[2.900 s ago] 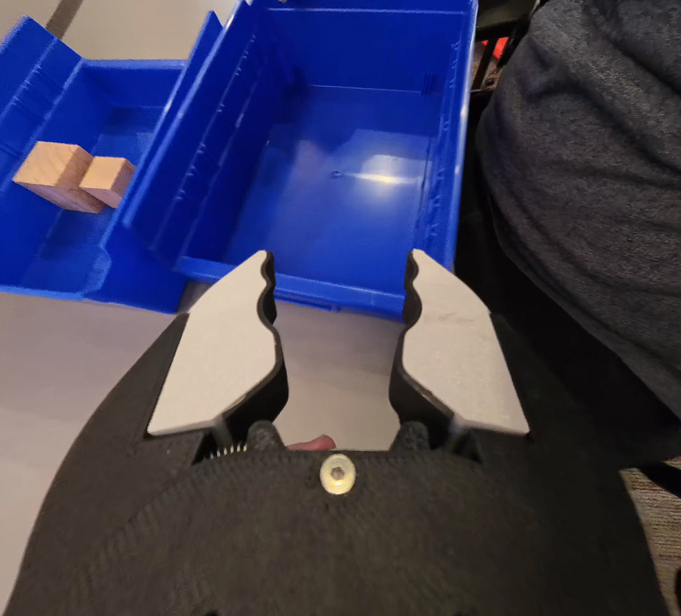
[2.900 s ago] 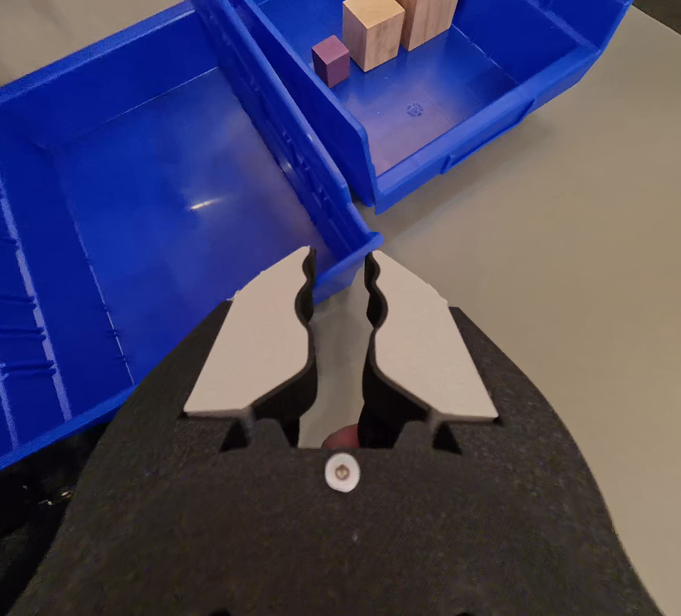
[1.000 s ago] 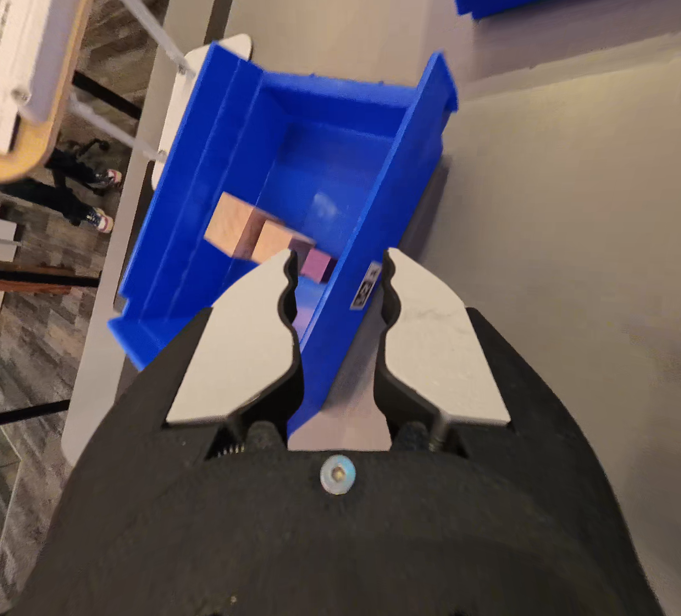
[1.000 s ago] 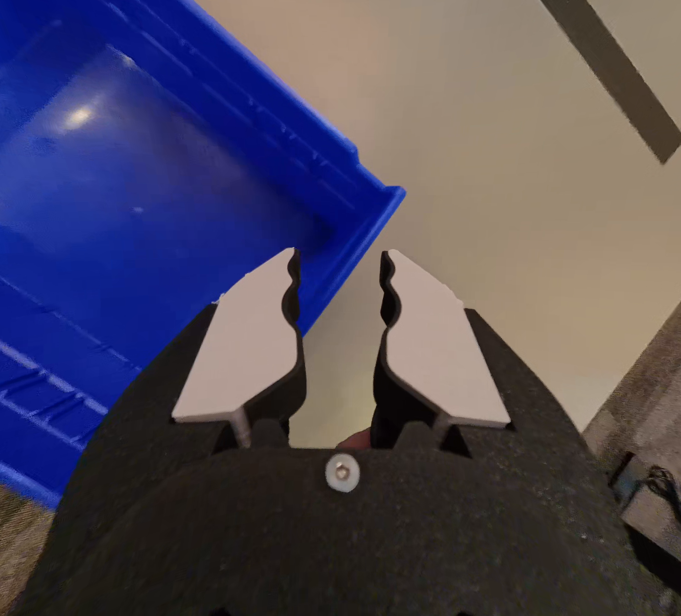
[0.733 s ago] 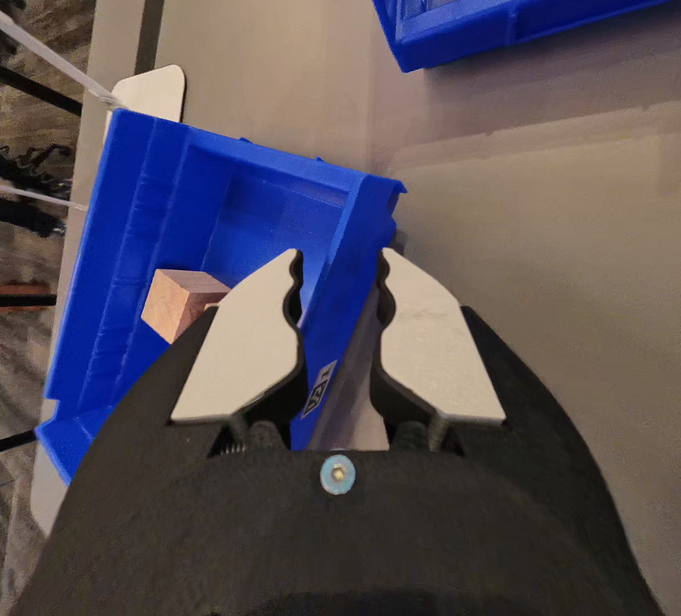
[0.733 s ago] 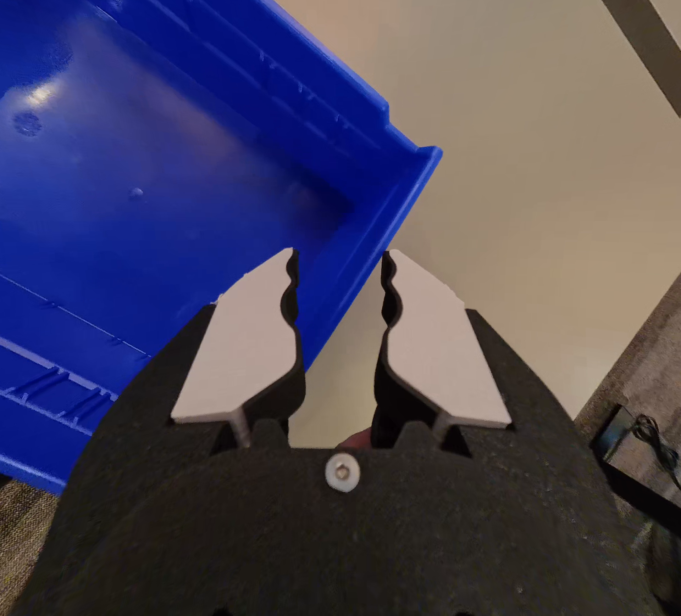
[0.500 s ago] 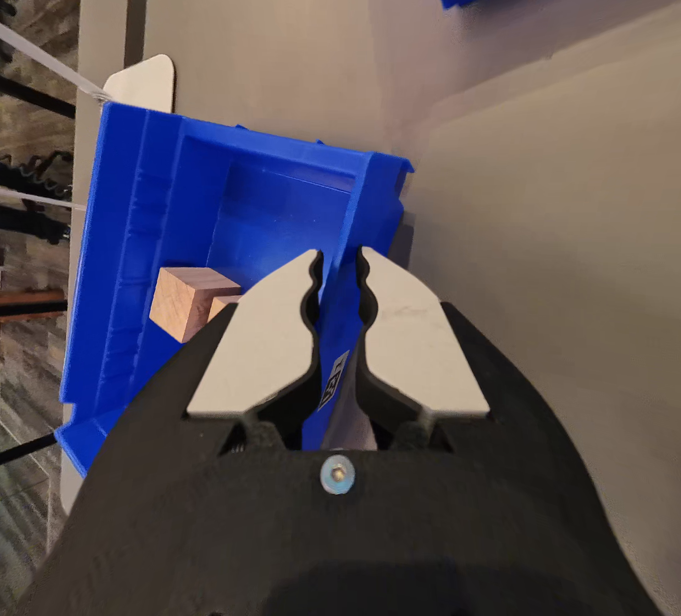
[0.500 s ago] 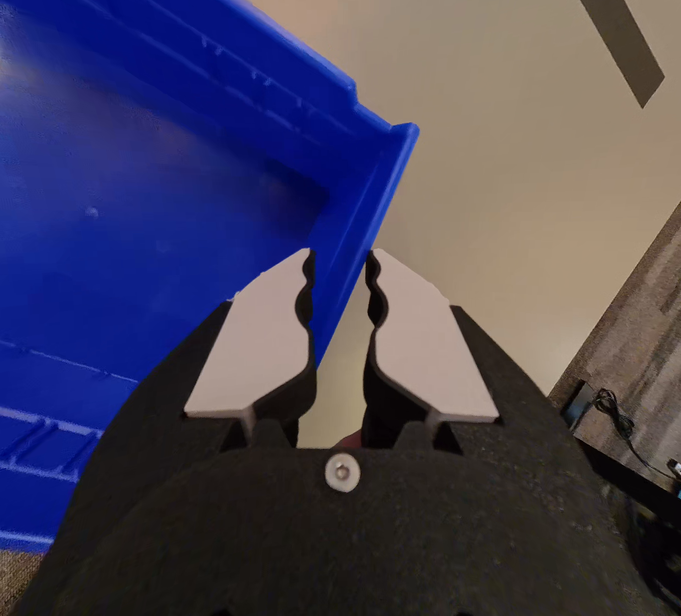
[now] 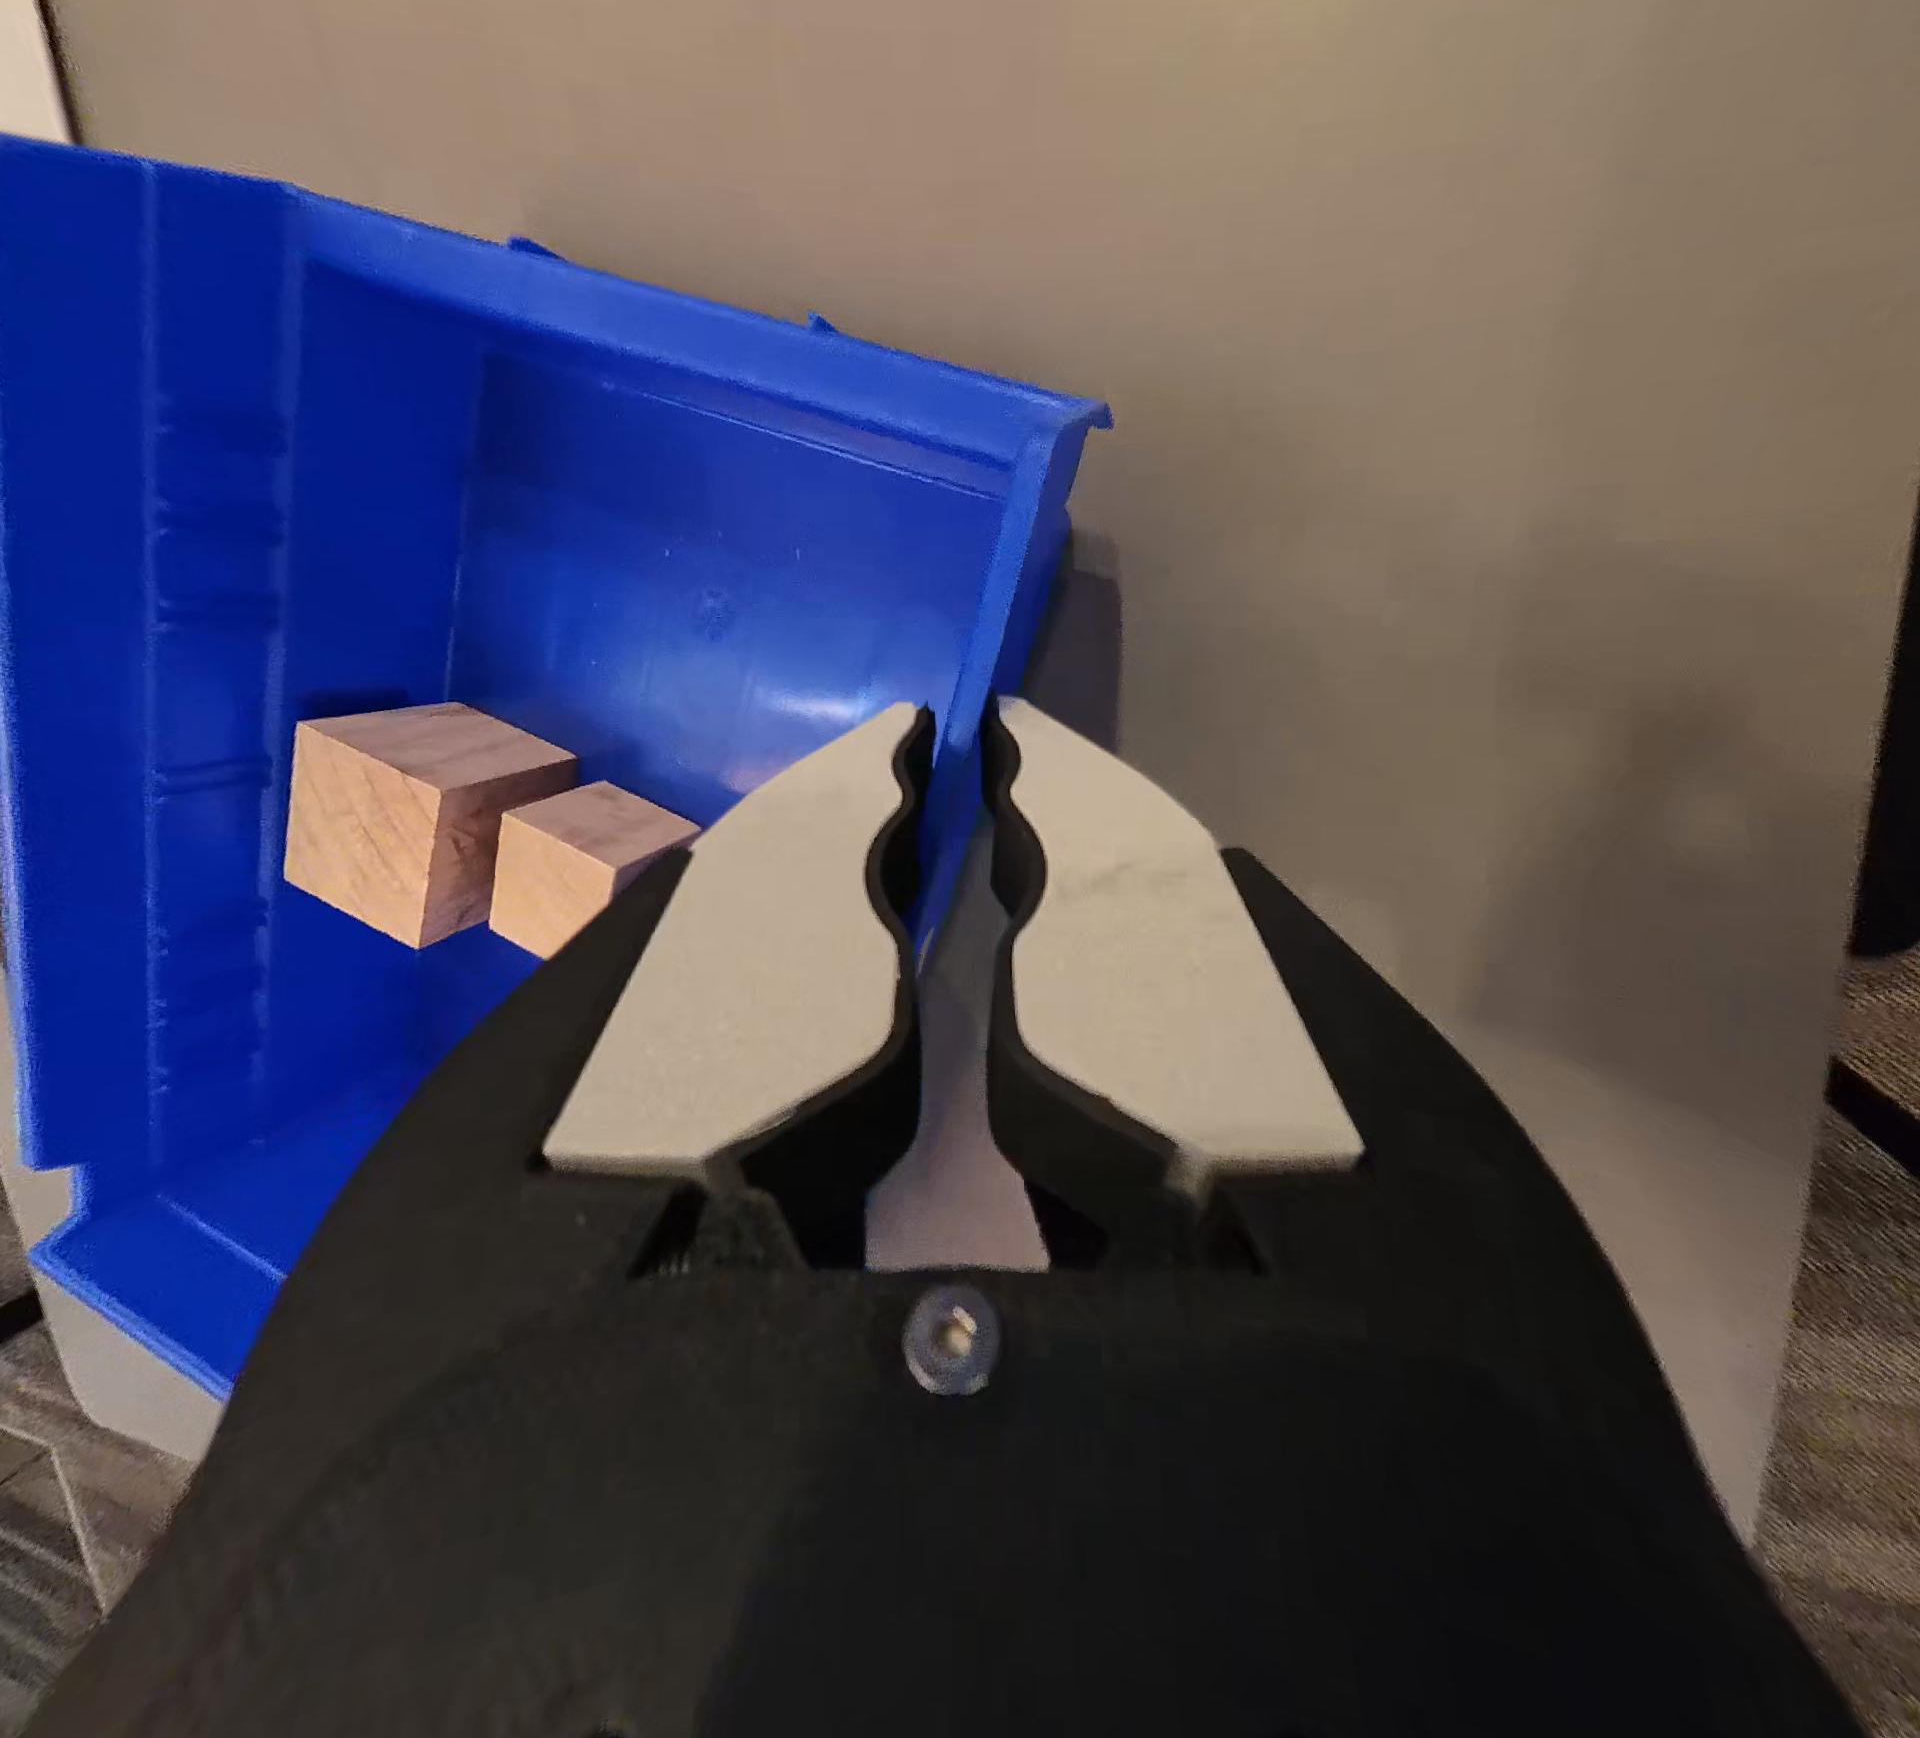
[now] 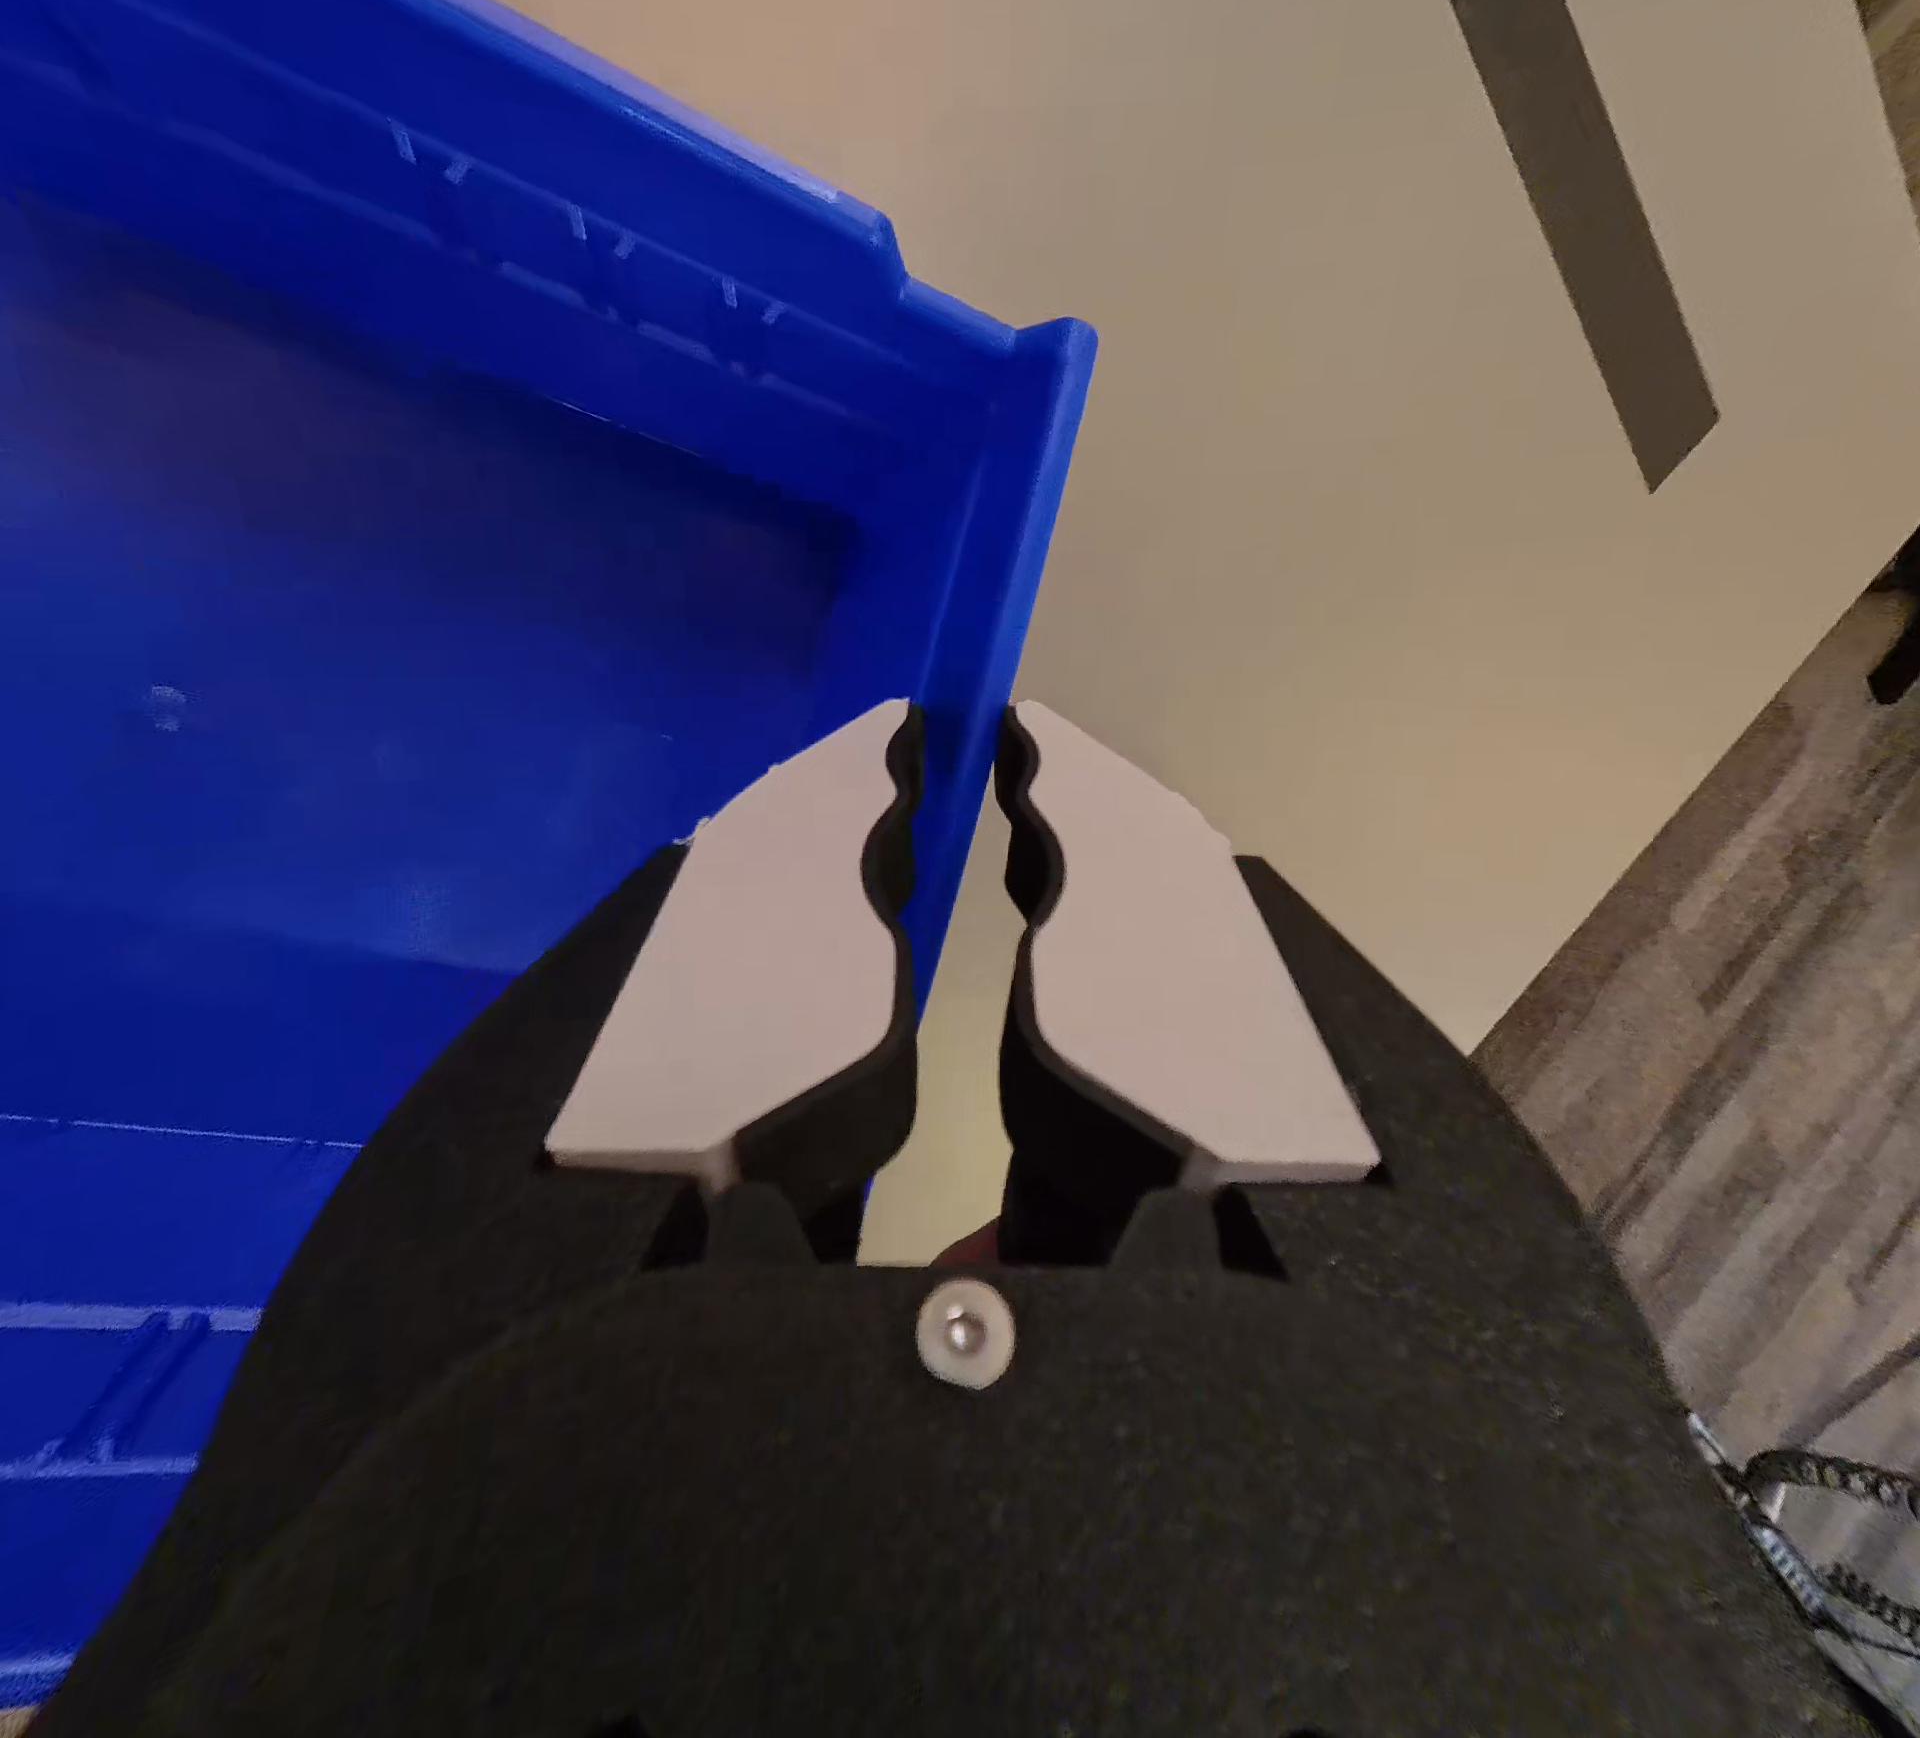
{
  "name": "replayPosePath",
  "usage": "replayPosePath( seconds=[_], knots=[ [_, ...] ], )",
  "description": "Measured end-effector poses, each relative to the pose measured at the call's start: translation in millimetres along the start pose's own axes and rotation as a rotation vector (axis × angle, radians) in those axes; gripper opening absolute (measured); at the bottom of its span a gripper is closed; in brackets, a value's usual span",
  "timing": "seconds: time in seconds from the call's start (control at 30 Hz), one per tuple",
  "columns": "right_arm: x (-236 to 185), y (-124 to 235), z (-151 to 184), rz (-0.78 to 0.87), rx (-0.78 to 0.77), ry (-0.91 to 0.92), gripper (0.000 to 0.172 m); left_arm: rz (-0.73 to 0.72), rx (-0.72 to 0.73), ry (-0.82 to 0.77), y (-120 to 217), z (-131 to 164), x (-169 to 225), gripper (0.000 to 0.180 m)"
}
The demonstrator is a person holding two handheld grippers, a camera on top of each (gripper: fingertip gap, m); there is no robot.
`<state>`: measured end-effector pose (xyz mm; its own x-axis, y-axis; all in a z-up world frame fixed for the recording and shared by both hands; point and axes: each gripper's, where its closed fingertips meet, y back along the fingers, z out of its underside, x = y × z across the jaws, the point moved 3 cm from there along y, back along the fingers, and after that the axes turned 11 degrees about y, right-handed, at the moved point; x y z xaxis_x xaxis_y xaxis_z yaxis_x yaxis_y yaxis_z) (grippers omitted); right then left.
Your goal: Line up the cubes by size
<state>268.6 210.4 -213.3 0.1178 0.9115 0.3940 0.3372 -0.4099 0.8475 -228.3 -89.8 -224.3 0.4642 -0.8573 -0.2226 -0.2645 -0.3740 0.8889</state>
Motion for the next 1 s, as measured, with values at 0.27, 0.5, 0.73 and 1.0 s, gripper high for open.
replayPosePath(
  seconds=[0.27,0.5,0.73,1.0],
  knots=[
    [47,-24,-6,0.027,-0.038,0.083,0.014,0.022,-0.095,0.075,23,48,2,0.008],
    [49,-4,-30,0.137,-0.03,0.089,0.036,-0.113,0.003,0.342,65,49,-13,0.049],
    [-77,44,-95,-0.081,0.188,0.111,0.041,-0.178,0.058,0.496,37,-26,-20,0.058],
    [-174,20,-105,-0.254,0.142,0.165,0.041,-0.211,-0.175,0.577,-37,-34,-49,0.062]
  ],
)
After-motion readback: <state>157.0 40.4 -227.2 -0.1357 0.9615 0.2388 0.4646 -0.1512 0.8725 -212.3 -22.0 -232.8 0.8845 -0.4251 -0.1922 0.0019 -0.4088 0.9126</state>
